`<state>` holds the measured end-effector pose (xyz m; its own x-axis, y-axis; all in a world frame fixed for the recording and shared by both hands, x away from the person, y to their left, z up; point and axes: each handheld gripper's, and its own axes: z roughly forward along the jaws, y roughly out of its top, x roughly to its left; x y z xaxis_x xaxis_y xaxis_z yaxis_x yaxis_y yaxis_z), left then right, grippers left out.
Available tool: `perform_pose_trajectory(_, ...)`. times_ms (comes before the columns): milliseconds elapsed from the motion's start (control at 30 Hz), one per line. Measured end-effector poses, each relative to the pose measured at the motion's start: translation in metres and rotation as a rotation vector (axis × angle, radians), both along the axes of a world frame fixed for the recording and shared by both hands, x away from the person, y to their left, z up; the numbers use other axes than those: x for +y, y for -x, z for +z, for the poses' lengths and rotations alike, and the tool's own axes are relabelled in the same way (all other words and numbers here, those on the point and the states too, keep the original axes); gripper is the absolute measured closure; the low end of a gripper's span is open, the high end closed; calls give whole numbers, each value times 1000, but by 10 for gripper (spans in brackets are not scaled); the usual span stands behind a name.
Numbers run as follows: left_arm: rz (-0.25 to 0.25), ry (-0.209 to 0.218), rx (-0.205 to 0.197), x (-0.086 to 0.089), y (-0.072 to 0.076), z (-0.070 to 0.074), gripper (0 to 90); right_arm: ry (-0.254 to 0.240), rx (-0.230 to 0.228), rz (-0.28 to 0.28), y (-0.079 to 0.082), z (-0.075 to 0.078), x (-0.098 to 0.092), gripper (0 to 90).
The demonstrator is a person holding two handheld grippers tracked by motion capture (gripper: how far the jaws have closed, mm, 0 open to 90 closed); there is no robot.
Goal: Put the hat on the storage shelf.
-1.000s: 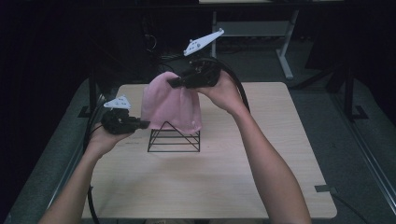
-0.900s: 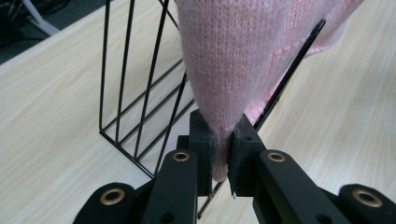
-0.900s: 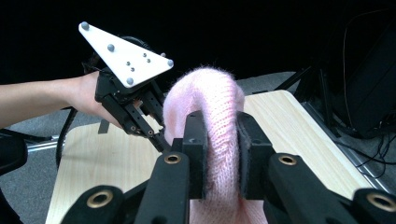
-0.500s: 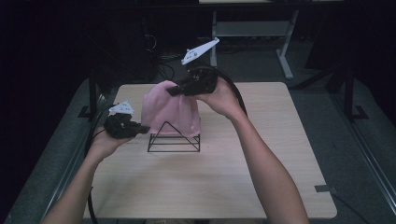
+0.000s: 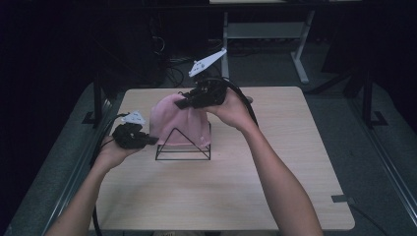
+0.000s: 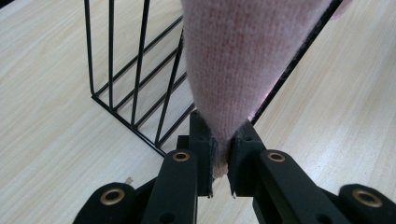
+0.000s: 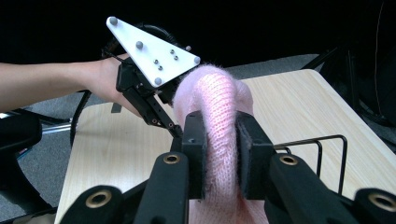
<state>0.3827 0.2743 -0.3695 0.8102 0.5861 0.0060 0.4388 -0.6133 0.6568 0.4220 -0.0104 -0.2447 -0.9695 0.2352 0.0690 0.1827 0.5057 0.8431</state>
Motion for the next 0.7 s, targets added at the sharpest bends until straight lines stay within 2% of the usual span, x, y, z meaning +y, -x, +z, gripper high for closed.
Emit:
perform_pose_trajectory(200, 1, -17, 13, 1, -1, -5, 815, 10, 7, 14, -1, -6, 3, 750)
perform_pose_trajectory(233, 6, -8, 19, 1, 0, -7, 816, 11, 11, 16, -1, -6, 3, 750)
perform_pose_trajectory(367, 0, -34, 22, -1, -1, -9, 815, 13, 20, 22, -1, -11, 4, 749)
perform_pose_trajectory(700, -8, -65, 51, -3, -3, -16, 815, 26, 31, 30, -1, -18, 6, 745)
